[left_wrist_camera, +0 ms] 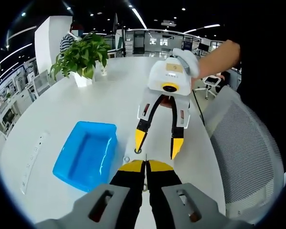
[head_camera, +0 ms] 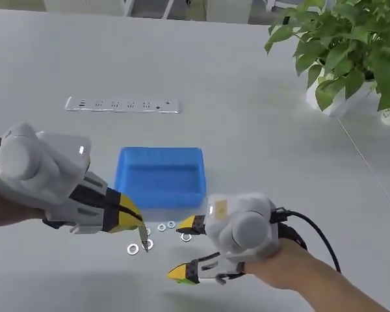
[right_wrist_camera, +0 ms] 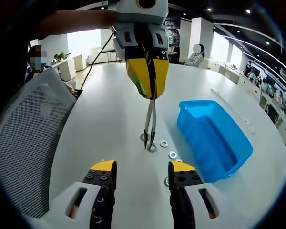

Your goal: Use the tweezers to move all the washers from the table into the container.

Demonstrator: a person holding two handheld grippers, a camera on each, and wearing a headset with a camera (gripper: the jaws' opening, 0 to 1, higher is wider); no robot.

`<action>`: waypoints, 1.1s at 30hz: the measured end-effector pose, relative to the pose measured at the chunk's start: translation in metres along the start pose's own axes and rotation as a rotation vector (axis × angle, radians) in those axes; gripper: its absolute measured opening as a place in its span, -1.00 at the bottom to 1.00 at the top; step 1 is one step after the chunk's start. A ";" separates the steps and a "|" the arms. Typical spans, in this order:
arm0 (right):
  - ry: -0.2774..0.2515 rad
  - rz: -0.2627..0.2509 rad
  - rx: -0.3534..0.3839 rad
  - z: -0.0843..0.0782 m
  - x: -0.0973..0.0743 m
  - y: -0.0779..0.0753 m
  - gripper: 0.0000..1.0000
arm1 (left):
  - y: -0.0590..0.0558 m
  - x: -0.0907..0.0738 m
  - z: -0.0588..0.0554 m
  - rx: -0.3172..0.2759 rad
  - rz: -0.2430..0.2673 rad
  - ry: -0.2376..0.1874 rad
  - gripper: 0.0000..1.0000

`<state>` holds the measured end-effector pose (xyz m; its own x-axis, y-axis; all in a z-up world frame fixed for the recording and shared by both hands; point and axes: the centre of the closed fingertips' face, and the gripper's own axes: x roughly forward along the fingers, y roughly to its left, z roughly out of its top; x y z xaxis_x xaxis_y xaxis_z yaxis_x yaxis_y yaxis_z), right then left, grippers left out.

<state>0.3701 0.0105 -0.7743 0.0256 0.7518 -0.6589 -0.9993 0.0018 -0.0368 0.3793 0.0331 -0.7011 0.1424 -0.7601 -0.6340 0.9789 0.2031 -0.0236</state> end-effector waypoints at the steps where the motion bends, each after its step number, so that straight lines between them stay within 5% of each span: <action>1: -0.003 0.003 -0.002 0.001 0.001 0.000 -0.12 | 0.000 0.000 0.000 0.001 -0.001 0.000 -0.90; 33: -0.033 0.072 -0.097 0.029 0.035 -0.011 -0.74 | 0.002 0.004 0.002 -0.010 -0.018 -0.013 -0.91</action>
<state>0.3810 0.0554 -0.7751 -0.0487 0.7690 -0.6374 -0.9912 -0.1157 -0.0639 0.3821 0.0291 -0.7017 0.1264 -0.7718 -0.6232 0.9798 0.1952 -0.0430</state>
